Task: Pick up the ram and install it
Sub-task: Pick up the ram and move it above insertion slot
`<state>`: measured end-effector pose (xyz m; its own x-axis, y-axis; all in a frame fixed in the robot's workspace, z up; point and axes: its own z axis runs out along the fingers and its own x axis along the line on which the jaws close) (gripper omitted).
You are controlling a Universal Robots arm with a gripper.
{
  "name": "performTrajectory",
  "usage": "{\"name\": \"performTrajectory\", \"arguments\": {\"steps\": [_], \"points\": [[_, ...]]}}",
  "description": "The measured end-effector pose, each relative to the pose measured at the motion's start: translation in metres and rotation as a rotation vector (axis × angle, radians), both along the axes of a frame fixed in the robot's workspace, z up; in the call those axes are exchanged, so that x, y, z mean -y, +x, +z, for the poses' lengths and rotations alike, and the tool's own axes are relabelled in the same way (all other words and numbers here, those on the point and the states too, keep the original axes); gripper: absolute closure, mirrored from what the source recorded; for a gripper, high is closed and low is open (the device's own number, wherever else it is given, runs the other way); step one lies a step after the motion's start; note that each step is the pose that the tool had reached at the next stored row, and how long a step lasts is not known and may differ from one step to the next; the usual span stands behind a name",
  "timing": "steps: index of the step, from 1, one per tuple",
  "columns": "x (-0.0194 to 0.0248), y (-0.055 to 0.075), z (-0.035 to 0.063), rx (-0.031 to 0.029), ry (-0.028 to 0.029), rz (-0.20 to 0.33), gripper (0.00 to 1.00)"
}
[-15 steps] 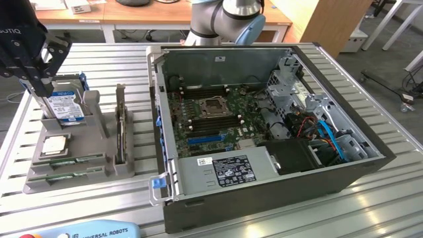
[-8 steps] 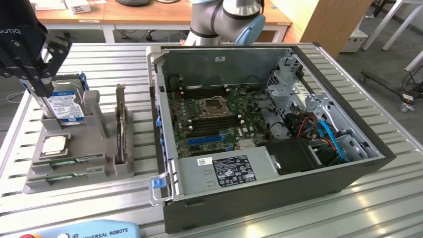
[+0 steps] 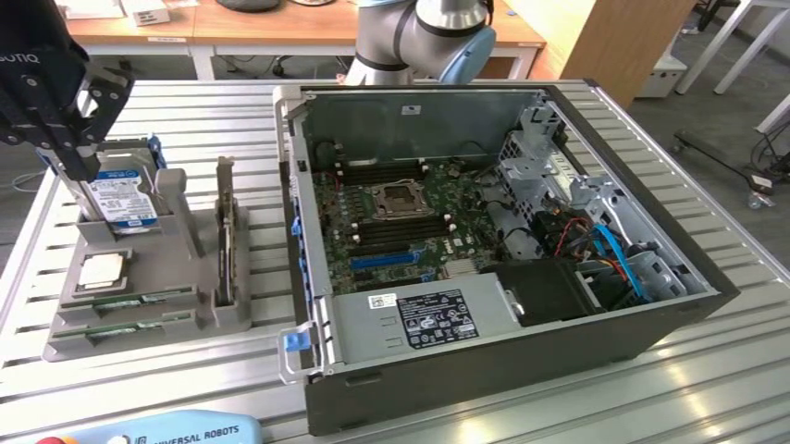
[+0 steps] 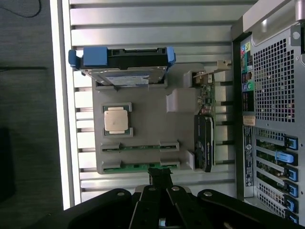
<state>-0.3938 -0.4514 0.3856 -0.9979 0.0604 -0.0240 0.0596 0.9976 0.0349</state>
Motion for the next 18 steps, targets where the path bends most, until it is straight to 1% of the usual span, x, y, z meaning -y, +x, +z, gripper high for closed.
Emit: {"name": "performTrajectory", "arguments": {"steps": [4, 18], "points": [[0.0, 0.0, -0.0002, 0.0, 0.0, 0.058, 0.9], [0.0, 0.0, -0.0012, 0.0001, 0.0001, 0.305, 0.9]]}}
